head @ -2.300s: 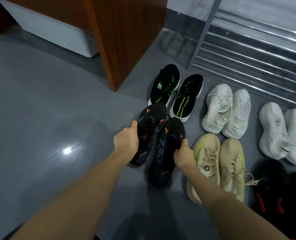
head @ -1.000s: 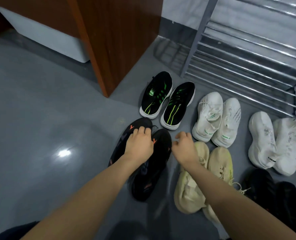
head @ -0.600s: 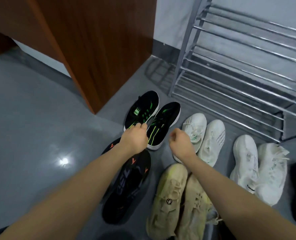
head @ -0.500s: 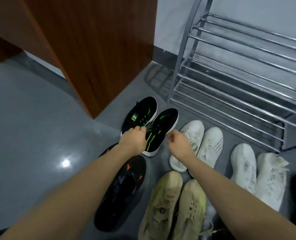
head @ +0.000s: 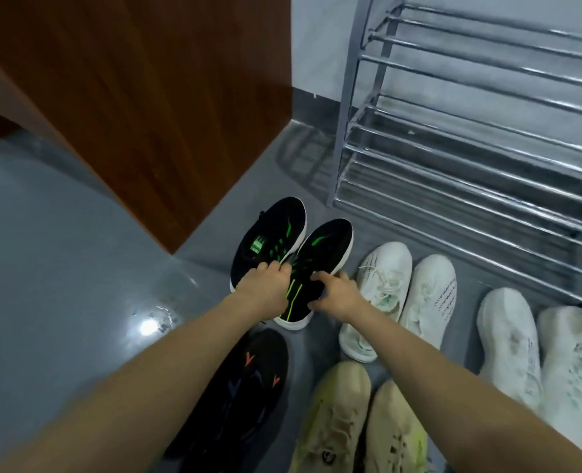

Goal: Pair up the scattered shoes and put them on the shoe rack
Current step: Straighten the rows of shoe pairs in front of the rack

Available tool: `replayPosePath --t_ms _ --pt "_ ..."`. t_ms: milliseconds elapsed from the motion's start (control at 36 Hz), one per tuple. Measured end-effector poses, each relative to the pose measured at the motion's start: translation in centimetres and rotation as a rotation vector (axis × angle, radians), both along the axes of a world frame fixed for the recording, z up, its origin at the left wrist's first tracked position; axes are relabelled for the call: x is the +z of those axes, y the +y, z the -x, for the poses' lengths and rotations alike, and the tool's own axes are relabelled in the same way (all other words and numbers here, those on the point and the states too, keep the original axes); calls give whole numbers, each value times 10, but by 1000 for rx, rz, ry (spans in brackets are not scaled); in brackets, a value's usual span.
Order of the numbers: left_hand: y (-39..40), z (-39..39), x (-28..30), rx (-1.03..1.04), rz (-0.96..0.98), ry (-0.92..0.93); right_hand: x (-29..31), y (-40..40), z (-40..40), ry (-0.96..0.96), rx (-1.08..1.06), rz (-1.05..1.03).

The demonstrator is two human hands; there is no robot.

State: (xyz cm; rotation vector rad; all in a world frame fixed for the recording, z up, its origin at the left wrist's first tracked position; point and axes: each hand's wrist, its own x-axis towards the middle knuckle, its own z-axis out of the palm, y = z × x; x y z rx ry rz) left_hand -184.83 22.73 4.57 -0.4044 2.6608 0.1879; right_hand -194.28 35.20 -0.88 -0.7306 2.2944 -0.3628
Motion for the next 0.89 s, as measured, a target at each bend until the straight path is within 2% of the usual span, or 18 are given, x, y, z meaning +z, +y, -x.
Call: replayPosePath --t_ms 194,389,472,528,611,889 --pt "-21 -4 -39 -166 -4 34 -32 -5 -25 -2 -70 -24" --pt "-29 -12 -76 -165 -125 10 -41 -11 -42 -9 -226 111" --pt "-26 -21 -85 -220 -109 50 -34 -11 -44 -12 -265 190" --pt "-27 -24 -87 -214 -120 89 -32 -12 -46 -22 -278 207" --pt "-27 -22 -85 -189 -139 138 -33 -13 -47 25 -255 109" --pt "-19 -4 -64 -130 -309 209 -18 -22 -59 166 -465 366"
